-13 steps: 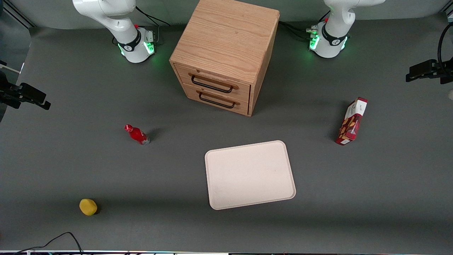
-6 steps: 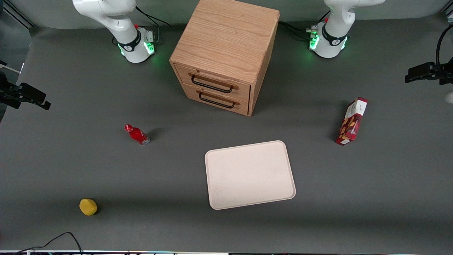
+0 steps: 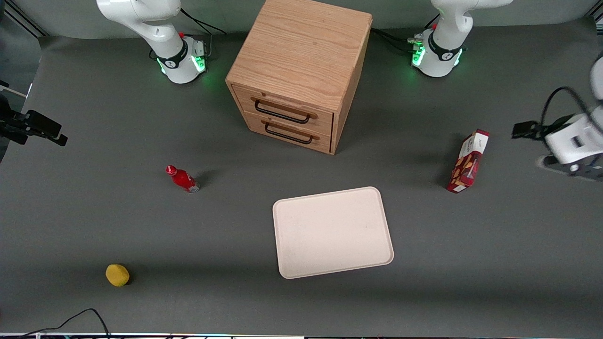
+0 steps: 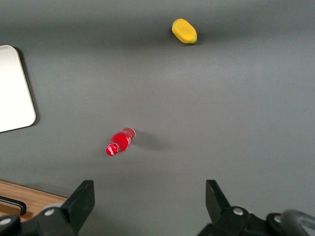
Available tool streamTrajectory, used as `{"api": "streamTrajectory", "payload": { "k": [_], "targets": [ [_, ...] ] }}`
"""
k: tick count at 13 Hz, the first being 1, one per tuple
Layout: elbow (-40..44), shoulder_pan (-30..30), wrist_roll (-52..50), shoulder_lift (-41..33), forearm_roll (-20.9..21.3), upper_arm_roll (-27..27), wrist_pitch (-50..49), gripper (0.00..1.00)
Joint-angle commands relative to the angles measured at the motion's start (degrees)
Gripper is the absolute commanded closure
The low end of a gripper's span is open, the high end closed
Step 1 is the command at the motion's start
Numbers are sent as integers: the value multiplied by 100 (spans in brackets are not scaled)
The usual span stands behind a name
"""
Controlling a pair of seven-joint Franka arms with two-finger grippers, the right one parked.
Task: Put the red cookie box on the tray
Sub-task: 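Move the left gripper down to the red tartan cookie box and grasp it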
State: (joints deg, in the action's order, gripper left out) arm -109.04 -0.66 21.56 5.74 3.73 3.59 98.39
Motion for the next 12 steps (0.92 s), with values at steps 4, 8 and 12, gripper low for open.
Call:
{"api": "streamTrajectory", "payload": {
  "k": [4, 8, 12],
  "targets": [
    [-3322, 66, 147, -497, -214, -16, 4006, 0],
    [-3598, 66, 129, 120, -293, -16, 5270, 100],
    [-3213, 66, 112, 42, -399, -42, 4964, 100]
  ]
}}
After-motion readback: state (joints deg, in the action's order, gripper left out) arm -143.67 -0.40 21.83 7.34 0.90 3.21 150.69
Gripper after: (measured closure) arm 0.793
